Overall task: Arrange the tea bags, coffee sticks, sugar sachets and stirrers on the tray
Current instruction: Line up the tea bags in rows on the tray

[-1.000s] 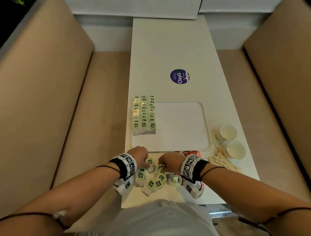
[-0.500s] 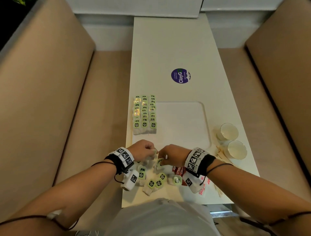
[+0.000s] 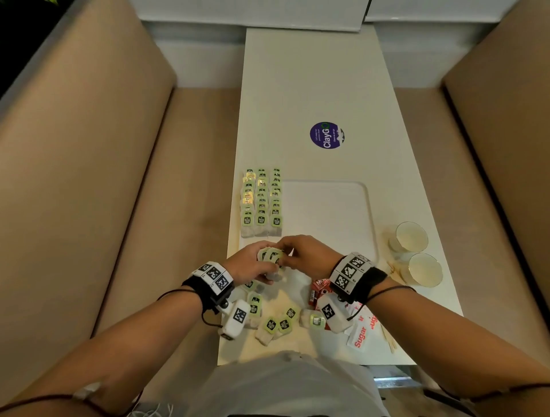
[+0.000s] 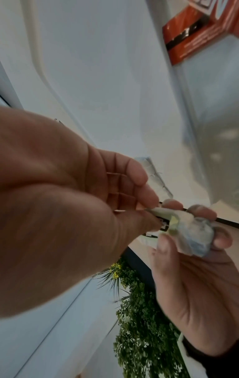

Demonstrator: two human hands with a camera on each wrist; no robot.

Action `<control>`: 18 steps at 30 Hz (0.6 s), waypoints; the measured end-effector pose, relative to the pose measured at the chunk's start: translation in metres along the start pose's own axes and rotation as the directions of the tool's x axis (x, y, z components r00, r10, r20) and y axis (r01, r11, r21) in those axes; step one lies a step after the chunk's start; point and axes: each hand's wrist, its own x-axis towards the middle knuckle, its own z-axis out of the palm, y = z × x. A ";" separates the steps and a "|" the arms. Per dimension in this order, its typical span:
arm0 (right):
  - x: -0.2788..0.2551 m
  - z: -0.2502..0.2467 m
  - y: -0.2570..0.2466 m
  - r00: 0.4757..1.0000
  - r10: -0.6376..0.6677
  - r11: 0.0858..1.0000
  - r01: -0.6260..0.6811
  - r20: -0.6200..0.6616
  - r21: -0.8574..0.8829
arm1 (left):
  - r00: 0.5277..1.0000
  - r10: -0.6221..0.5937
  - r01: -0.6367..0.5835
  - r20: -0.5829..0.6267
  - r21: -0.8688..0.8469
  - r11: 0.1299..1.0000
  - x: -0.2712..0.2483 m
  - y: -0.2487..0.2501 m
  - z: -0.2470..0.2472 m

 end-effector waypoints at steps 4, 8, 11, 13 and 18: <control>0.007 0.002 -0.001 0.999 0.039 0.998 -0.039 -0.001 0.058 | 0.998 0.044 -0.040 -0.041 0.099 0.994 -0.001 -0.004 -0.007; 0.014 -0.002 -0.002 0.998 0.055 0.996 -0.053 -0.027 0.078 | 0.993 0.053 -0.044 -0.109 0.091 0.995 -0.003 0.000 -0.014; 0.018 -0.002 -0.003 0.994 0.058 0.993 -0.048 -0.094 0.106 | 0.988 0.078 -0.070 -0.135 0.065 0.995 -0.003 0.000 -0.019; 0.020 -0.001 -0.003 0.988 0.072 0.990 -0.054 -0.136 0.129 | 0.984 0.090 -0.087 -0.156 0.026 0.996 -0.002 -0.001 -0.021; 0.025 0.007 0.001 0.989 0.076 0.991 -0.060 -0.129 0.119 | 0.971 0.103 -0.112 -0.214 -0.031 0.993 -0.001 -0.002 -0.024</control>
